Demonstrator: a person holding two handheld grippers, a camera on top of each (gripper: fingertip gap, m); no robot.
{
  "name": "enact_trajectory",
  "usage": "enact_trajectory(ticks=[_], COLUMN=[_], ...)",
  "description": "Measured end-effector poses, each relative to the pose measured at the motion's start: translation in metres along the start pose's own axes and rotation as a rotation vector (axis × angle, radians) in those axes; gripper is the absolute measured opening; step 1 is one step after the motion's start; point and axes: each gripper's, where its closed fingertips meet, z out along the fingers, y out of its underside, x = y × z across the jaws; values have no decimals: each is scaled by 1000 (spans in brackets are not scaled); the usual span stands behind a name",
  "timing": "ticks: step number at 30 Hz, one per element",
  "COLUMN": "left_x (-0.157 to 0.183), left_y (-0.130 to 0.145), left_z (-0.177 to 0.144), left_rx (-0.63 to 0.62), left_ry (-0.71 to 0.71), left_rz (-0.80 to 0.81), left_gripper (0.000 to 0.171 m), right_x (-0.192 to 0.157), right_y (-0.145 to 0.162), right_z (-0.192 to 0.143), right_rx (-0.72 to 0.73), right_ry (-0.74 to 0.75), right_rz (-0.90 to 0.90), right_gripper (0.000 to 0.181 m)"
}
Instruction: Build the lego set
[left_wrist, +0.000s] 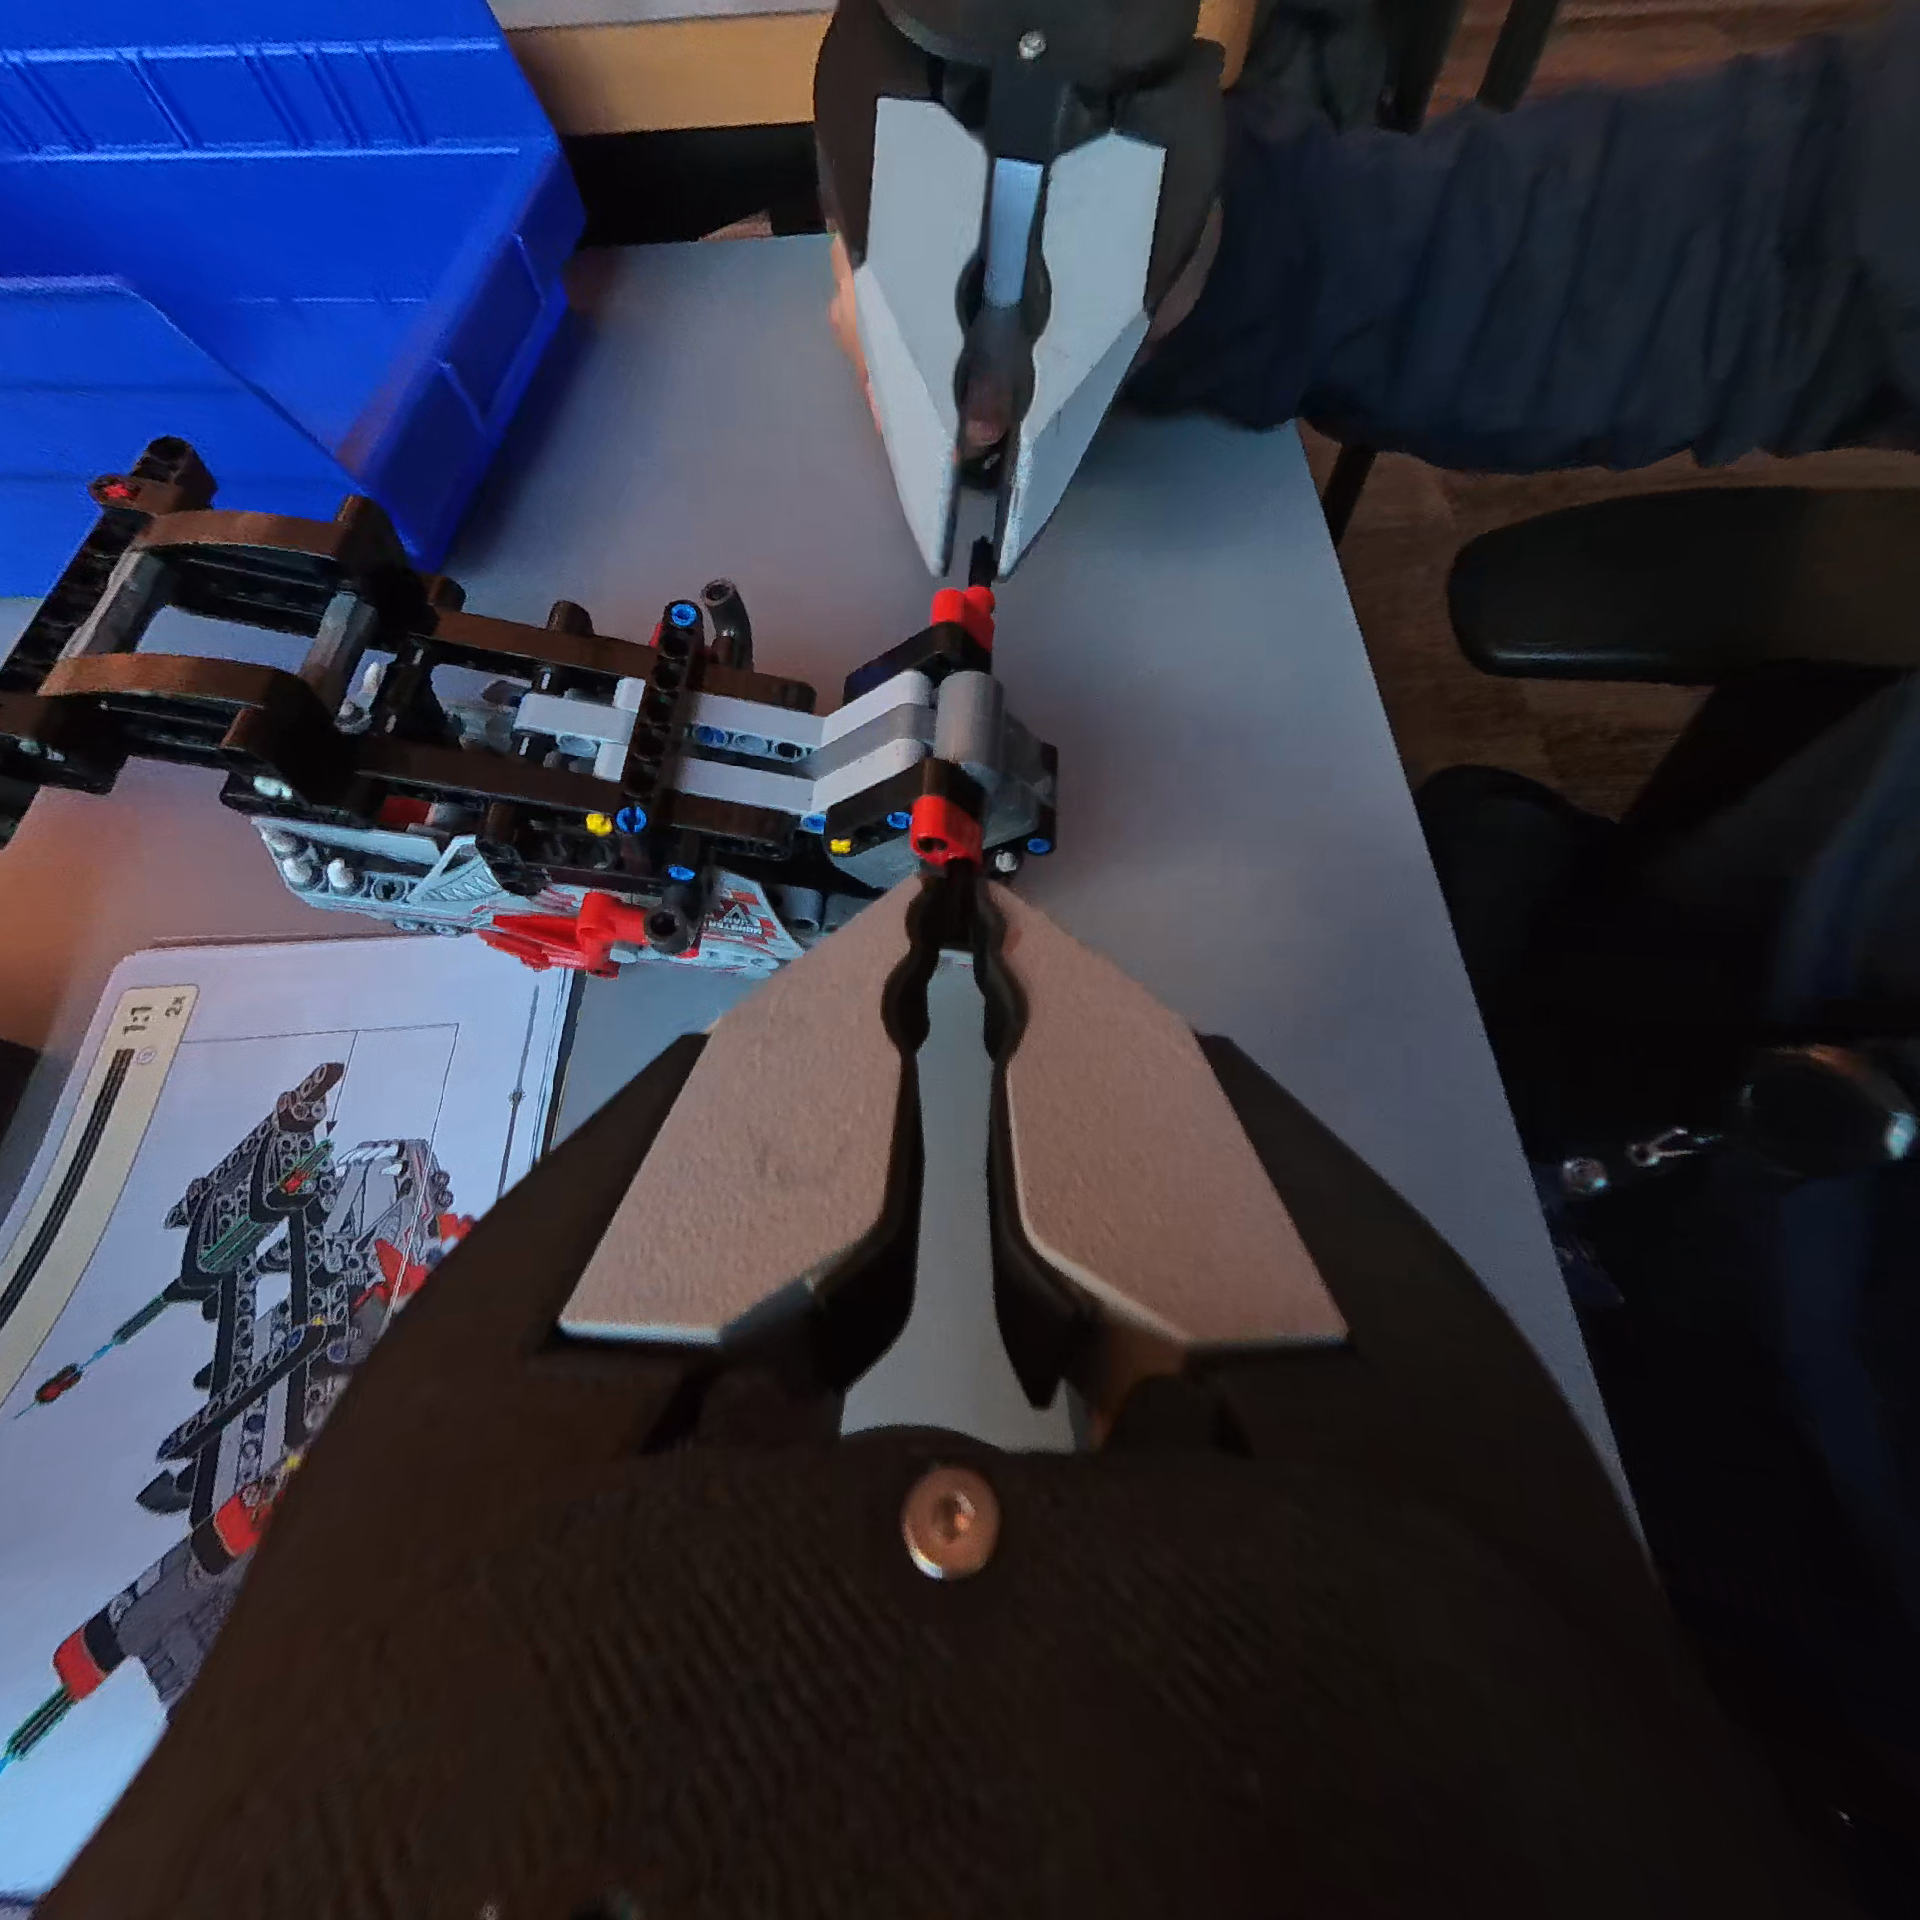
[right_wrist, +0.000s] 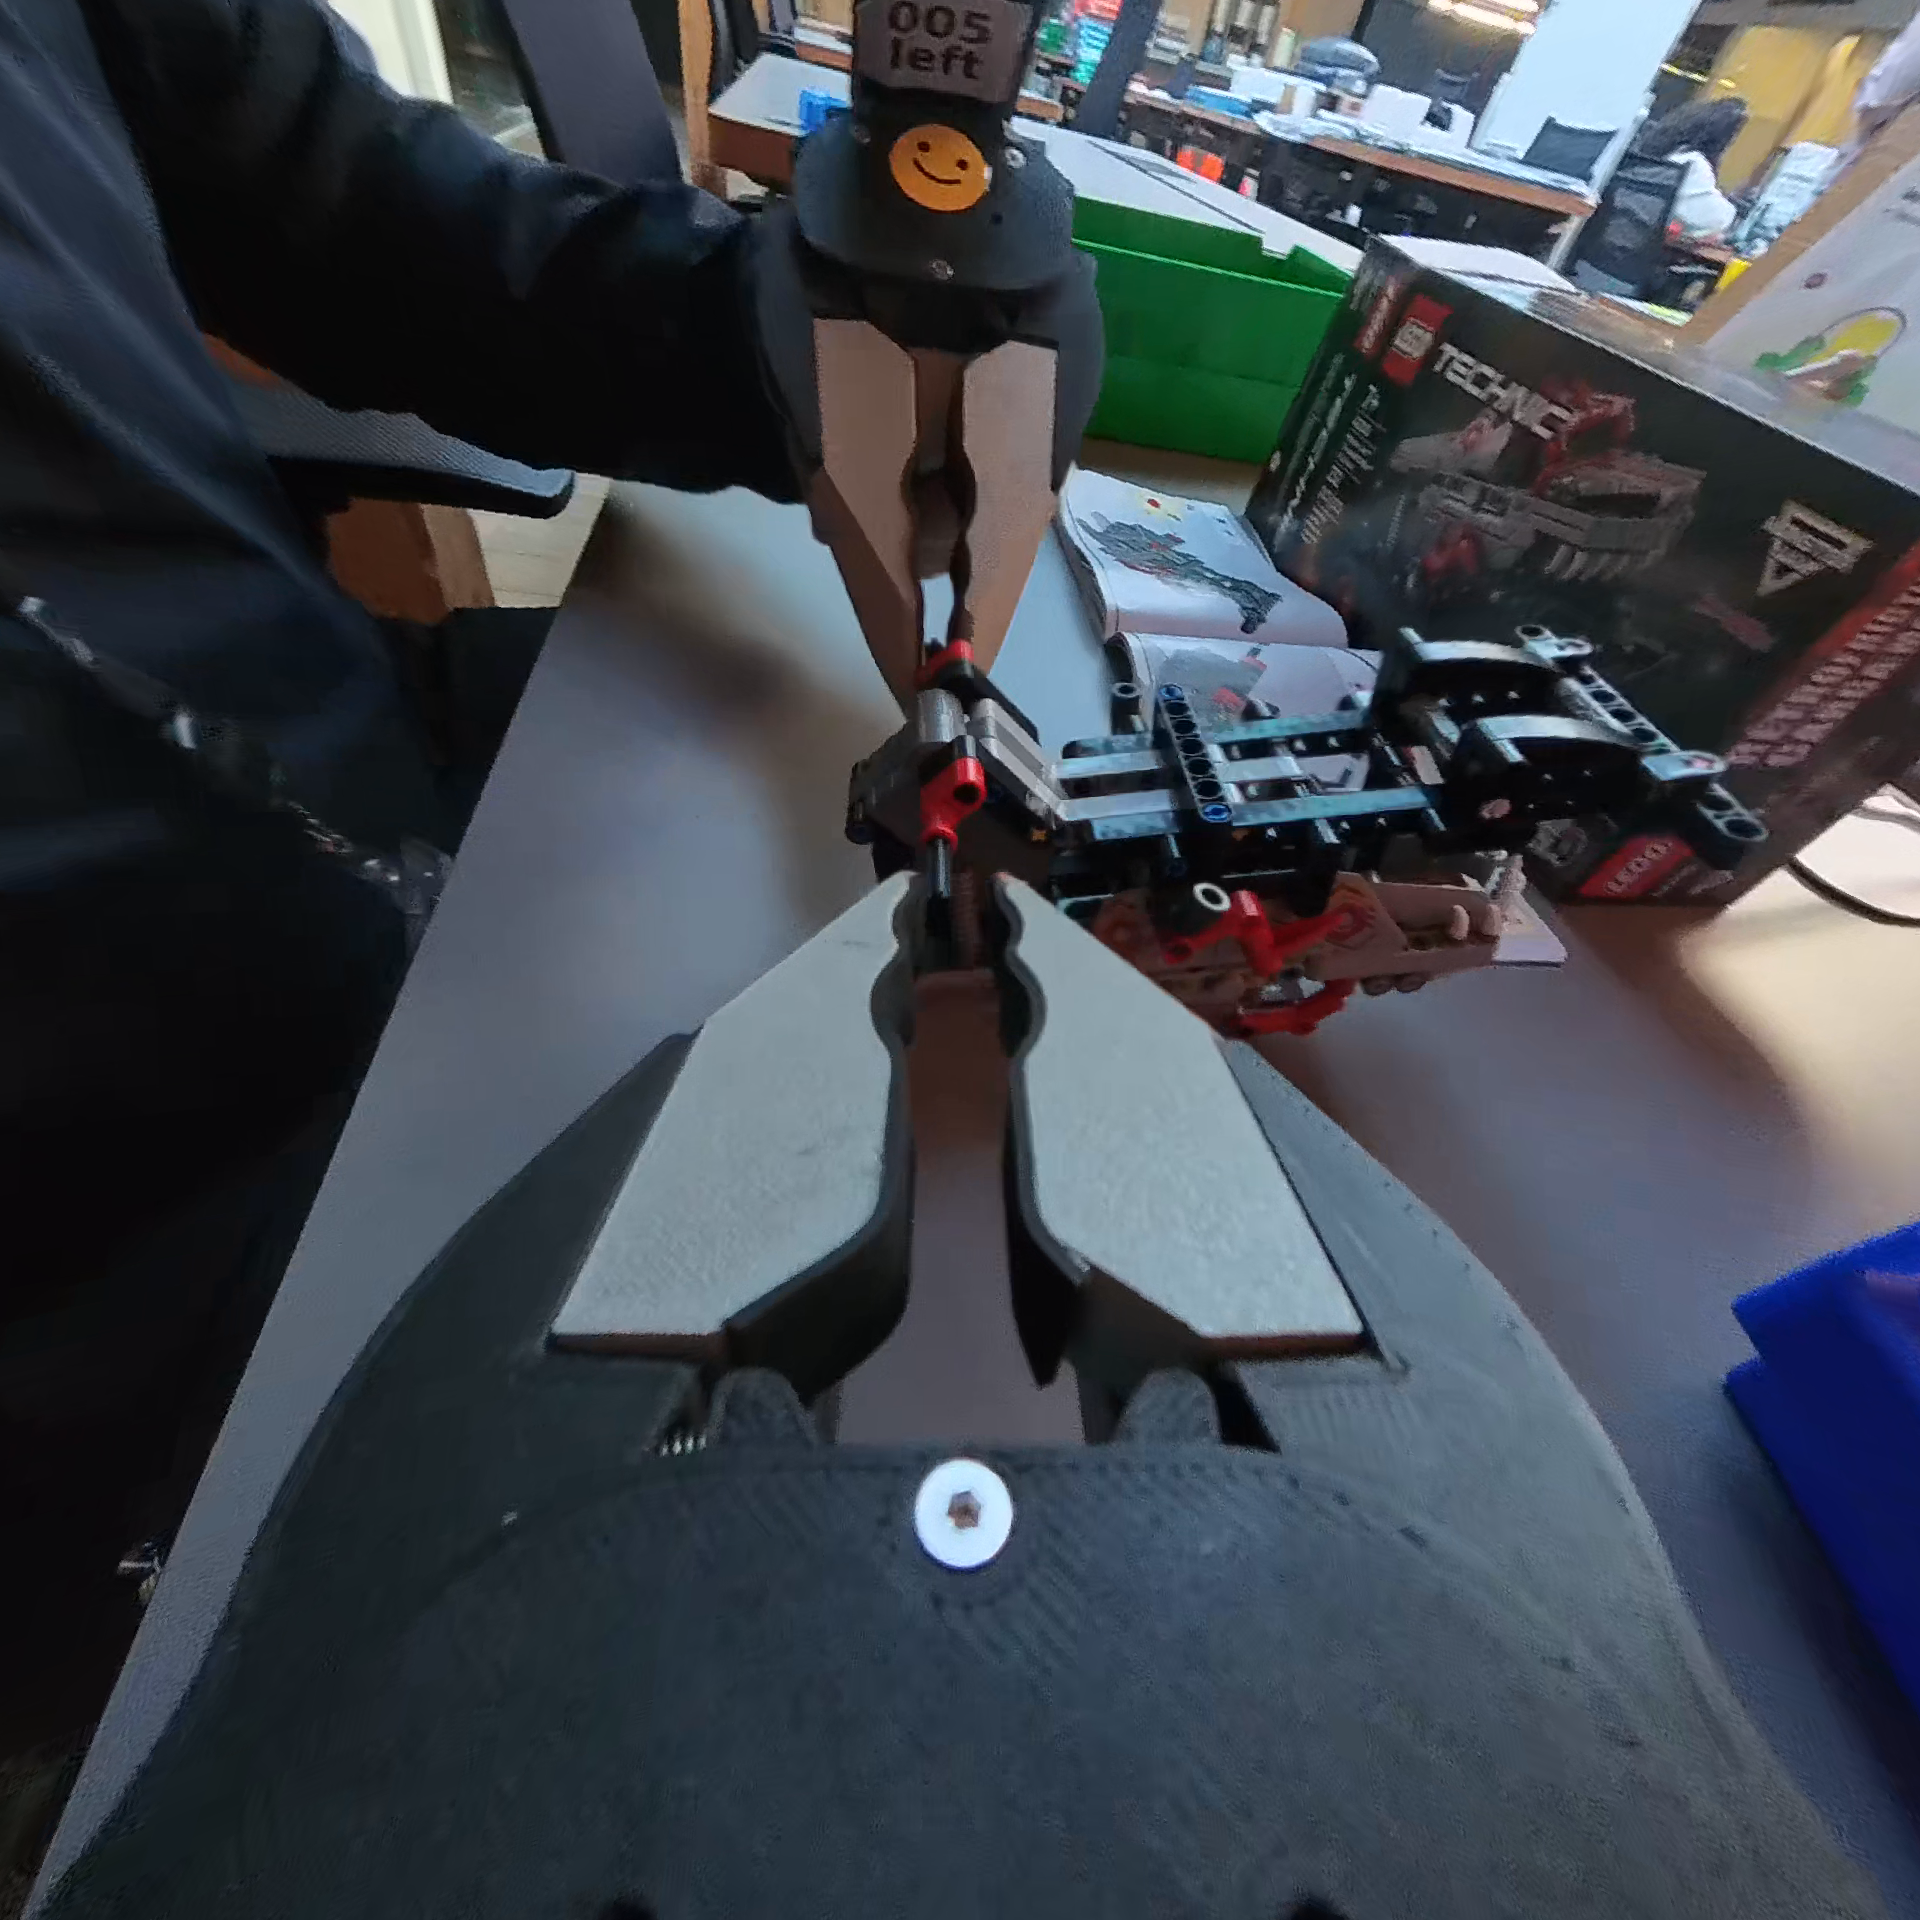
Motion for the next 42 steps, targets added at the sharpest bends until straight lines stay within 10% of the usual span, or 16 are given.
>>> enact_trajectory(ticks=[4,10,21,33,42], left_x=[-5,24,78,42,13], left_y=[25,40,206,247,273], left_z=[-13,-91,-275,-341,-341], left_rx=[-124,-14,-208,-203,-371], left_ry=[-75,-233,-735,-939,-757], left_rz=[-31,-154,-483,-534,-421], left_gripper=[35,40,34,26,28], right_x=[5,-5,-35,-97,-91], right_y=[-13,-19,-39,-74,-62], right_z=[-13,-41,-53,101,207], right_rx=[44,60,147,-12,-153], right_ry=[78,181,311,49,-83], right_rz=[51,179,274,274,186], right_gripper=[21,30,38,32,34])
